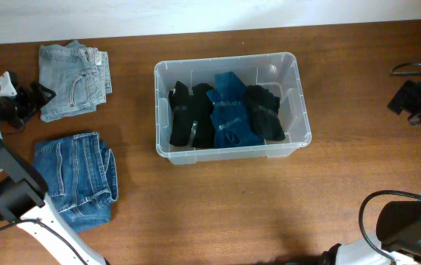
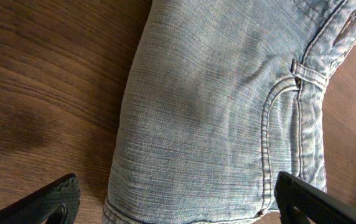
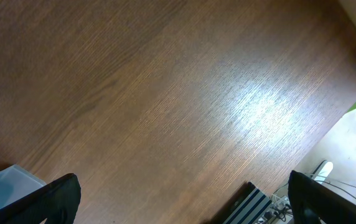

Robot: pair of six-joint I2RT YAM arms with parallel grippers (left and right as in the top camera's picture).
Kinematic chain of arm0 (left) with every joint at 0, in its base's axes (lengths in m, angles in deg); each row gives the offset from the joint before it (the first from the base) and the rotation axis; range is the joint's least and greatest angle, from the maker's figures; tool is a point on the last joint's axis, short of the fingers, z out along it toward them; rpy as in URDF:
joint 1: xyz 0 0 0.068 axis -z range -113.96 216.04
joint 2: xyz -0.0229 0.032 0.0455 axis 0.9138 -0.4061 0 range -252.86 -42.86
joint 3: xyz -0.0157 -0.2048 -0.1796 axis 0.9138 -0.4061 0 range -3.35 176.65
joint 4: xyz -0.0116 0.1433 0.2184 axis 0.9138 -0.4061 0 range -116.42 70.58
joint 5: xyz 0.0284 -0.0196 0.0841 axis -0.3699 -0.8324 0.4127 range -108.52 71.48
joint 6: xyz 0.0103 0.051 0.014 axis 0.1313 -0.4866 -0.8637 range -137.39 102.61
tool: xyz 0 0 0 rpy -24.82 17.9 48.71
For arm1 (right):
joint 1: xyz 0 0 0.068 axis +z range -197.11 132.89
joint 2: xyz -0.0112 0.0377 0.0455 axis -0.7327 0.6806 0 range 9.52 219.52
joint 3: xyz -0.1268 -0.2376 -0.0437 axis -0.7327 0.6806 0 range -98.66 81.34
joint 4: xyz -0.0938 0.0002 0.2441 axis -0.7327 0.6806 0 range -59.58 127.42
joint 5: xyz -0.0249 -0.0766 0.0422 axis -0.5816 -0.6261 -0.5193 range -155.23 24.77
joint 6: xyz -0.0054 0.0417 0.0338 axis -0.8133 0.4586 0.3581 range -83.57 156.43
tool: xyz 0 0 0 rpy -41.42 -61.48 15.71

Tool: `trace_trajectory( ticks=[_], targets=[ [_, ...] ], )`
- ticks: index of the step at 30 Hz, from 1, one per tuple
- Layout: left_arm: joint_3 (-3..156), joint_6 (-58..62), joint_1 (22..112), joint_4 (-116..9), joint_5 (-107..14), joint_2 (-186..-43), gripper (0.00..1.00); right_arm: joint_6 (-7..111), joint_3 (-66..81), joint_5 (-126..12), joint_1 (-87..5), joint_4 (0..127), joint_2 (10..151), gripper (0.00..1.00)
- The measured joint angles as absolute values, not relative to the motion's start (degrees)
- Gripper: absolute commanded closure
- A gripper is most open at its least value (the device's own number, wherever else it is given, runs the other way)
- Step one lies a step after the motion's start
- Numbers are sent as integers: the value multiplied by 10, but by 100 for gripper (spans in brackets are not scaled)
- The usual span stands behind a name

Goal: Pack container
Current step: 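Lower the left gripper and grasp the light-blue jeans' edge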

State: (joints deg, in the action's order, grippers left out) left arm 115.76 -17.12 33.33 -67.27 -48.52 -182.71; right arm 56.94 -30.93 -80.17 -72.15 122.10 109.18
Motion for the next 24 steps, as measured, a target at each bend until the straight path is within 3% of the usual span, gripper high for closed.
trace_trajectory(
  ticks=[24],
  targets=[
    [1158,-171,332,-682,-519,-1852,1,570,-309,-802,-721,1221,1092,2]
  ],
)
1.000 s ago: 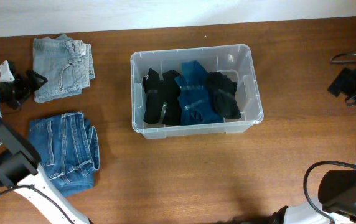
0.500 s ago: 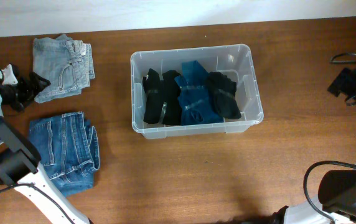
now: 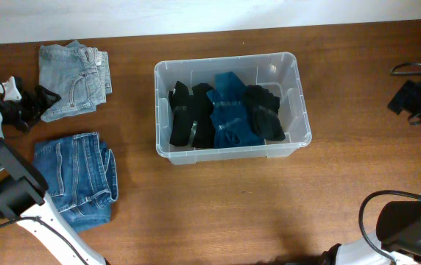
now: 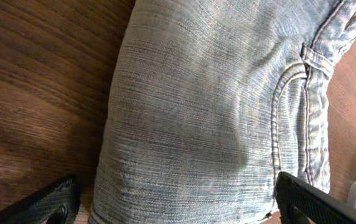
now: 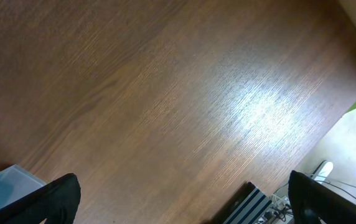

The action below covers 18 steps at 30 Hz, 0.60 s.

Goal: Pack container
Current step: 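Lower the left gripper and grasp the light-blue jeans' edge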

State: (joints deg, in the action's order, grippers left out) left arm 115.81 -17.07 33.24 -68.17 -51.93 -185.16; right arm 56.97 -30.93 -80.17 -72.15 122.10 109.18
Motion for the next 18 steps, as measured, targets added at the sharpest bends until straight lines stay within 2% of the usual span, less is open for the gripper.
trace_trajectory(
  ticks=[18],
  targets=[
    [1158,-171,380,-697,-526,-1852,1,569,-309,-802,-721,1221,1092,2]
  ],
)
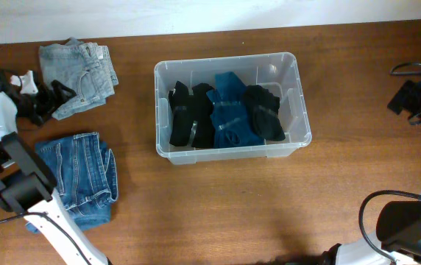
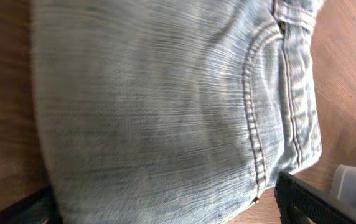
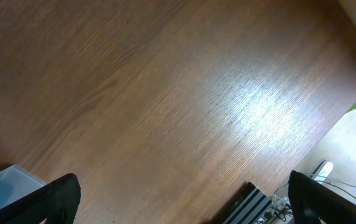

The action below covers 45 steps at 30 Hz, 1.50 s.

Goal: Pack container
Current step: 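Lower the left gripper and grasp the light-blue jeans' edge, then lift the light-blue jeans and swing them over the container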

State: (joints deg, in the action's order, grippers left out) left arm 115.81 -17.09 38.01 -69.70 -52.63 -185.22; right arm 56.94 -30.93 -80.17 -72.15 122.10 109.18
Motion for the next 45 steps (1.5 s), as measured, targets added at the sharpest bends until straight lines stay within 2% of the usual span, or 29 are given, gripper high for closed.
trace_trajectory(
  ticks=[6,8,12,18,21,22,34,45],
  targets=[
    [1158,-171,389,-695,-527,-1852,1,570,-309,-802,-721,1221,1092,2],
    [1158,-171,389,-694,-528,-1852,18,570,-309,-802,-721,1221,1092,2],
    [1157,-168,389,-694,-525,-1857,42,570,-309,-802,-721,1221,1092,2],
    [1157,-165,389,-693,-527,-1859,87,569,-309,-802,-721,1221,1092,2],
    [1157,-163,389,-690,-527,-1859,93,569,-309,-802,-721,1221,1092,2],
    [1157,-163,389,-690,-527,-1859,99,570,-309,-802,-721,1221,1092,2],
    [1166,-162,389,-700,-552,-1859,99,569,-309,-802,-721,1221,1092,2],
    [1343,-161,411,-813,-570,-1841,99,570,-309,-802,-721,1221,1092,2]
  ],
)
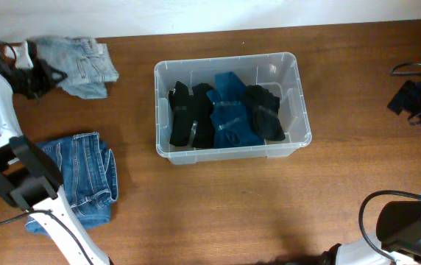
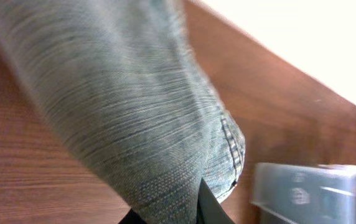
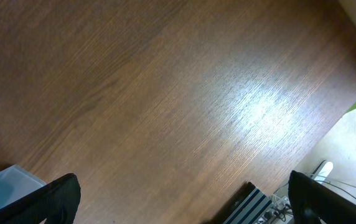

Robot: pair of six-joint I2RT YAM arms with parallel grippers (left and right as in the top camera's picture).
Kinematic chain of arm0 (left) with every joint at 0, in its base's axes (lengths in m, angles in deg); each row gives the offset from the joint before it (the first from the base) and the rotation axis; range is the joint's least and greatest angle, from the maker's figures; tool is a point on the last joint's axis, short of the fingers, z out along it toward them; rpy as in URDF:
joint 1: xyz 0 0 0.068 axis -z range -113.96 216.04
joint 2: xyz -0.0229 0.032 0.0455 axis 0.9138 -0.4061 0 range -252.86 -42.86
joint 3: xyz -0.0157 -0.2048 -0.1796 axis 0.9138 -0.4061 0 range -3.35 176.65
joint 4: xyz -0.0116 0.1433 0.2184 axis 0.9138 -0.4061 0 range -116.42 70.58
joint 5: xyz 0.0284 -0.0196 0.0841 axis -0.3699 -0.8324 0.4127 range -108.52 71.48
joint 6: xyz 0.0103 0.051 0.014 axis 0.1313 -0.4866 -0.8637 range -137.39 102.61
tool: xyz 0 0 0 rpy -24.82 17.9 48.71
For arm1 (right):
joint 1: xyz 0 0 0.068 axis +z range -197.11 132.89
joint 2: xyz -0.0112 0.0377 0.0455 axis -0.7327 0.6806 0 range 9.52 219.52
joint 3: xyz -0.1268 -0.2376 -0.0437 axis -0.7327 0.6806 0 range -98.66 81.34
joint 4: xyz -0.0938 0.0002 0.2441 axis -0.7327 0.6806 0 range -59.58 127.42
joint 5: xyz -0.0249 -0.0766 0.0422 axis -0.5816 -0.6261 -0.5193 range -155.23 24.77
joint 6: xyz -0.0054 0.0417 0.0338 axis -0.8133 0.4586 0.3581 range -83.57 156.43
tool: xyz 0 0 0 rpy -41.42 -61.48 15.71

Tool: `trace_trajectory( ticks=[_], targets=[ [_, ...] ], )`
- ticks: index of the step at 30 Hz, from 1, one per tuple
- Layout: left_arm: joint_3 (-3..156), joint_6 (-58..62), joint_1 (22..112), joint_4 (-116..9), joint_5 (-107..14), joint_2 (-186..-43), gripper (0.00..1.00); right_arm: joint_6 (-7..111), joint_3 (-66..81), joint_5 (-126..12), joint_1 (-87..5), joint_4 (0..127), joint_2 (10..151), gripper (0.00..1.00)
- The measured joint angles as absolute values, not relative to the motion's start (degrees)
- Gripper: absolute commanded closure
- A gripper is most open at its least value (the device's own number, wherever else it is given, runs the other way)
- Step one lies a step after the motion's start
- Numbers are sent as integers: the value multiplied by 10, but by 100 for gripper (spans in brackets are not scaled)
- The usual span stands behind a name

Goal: Pack container
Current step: 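Lift the light-blue jeans and swing them over the container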

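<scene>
A pair of light-blue jeans (image 1: pixel 78 62) hangs bunched above the table's far left corner, with my left gripper (image 1: pixel 37 75) shut on its left end. In the left wrist view the denim (image 2: pixel 134 106) fills the frame, and the left gripper (image 2: pixel 168 214) shows only as dark finger edges pinching it. The clear plastic container (image 1: pixel 225 59) stands mid-table, holding folded black clothes (image 1: pixel 188 114) and blue clothes (image 1: pixel 232 110). Another pair of jeans, dark blue (image 1: pixel 78 177), lies folded at the left. My right gripper (image 3: pixel 181 199) hangs open over bare wood, far right.
The container's corner (image 2: pixel 315 193) shows at the lower right of the left wrist view. Cables and a striped device (image 3: pixel 259 205) sit off the table's right edge. The table's far edge lies just behind the lifted jeans.
The left jaws, then spread wide around the light jeans on the table, are now shut on them. The jeans are off the wood, bunched and nearer the far edge. The right arm is unmoved.
The left gripper stood open at the left edge of the flat, folded light jeans. It then sat closer against the fold, and later the jeans lay shifted and rumpled between its fingers. Now it holds them in the air. The right gripper stayed open throughout.
</scene>
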State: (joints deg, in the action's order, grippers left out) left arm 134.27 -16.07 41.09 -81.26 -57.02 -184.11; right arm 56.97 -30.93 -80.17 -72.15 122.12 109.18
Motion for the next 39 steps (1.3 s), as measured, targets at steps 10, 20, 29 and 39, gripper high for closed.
trace_trajectory(
  ticks=[10,20,29,39],
  targets=[
    [1445,-113,445,-844,-571,-1732,99,569,-309,-802,-721,1221,1092,2],
    [1447,-100,566,-841,-574,-1638,99,569,-309,-802,-721,1221,1092,2],
    [1447,-61,710,-840,-577,-1618,99,570,-309,-802,-721,1221,1092,1],
    [1447,-17,846,-814,-562,-1618,99,569,-309,-802,-721,1221,1092,2]
  ],
)
